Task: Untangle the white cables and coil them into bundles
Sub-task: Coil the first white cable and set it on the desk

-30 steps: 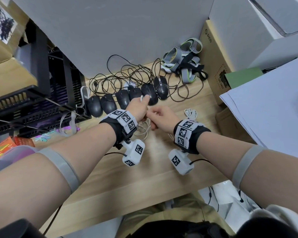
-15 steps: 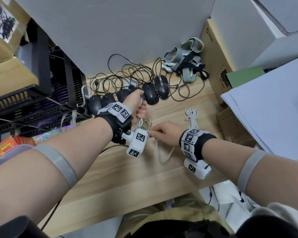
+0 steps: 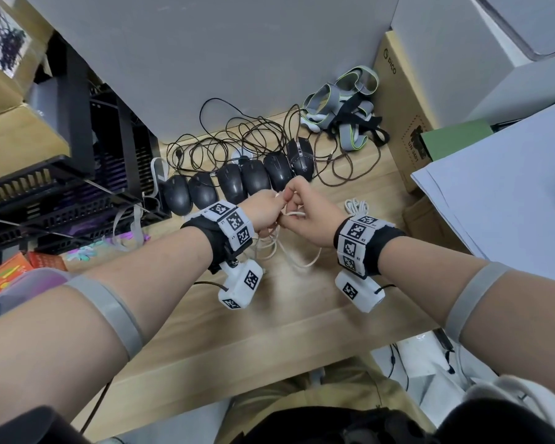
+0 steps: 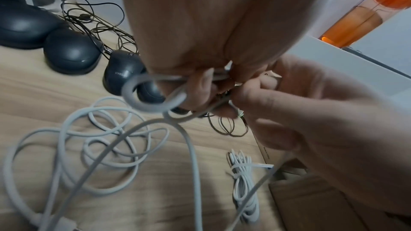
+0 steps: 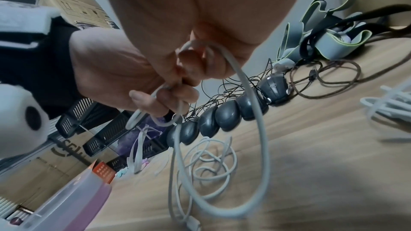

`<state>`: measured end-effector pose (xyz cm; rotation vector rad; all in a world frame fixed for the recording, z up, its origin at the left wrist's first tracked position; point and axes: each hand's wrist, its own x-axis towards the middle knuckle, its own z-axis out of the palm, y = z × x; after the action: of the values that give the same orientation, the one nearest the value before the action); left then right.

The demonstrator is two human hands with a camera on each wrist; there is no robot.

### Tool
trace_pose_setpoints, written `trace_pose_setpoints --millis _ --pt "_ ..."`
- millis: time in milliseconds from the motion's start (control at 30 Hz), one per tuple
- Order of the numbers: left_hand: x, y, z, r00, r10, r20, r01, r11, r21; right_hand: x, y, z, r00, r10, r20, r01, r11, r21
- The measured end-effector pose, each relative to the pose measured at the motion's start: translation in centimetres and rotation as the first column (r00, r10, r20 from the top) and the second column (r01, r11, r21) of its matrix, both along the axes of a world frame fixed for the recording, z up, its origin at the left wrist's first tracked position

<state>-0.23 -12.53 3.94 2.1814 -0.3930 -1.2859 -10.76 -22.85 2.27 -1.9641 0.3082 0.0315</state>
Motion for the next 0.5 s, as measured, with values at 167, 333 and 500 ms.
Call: trace_pose_setpoints --millis 167,333,500 --pt "0.7 0.2 -0.1 0.988 -0.032 0.149 0.028 0.999 0.027 0.4 0.3 1.2 0.993 0.005 -0.119 0.024 0.971 0.238" --pt "0.8 -0.2 0.3 0.983 -0.010 0.182 0.001 0.999 0.050 -0.1 -0.5 0.8 0.982 -0.048 -0.184 0.093 0.965 0.245" --pt "0.1 -0.1 0.1 0.984 0.095 -0.151 -0.103 0.994 -0.046 0.1 -0.7 1.1 0.988 -0.106 -0.115 0.127 0.971 0.202"
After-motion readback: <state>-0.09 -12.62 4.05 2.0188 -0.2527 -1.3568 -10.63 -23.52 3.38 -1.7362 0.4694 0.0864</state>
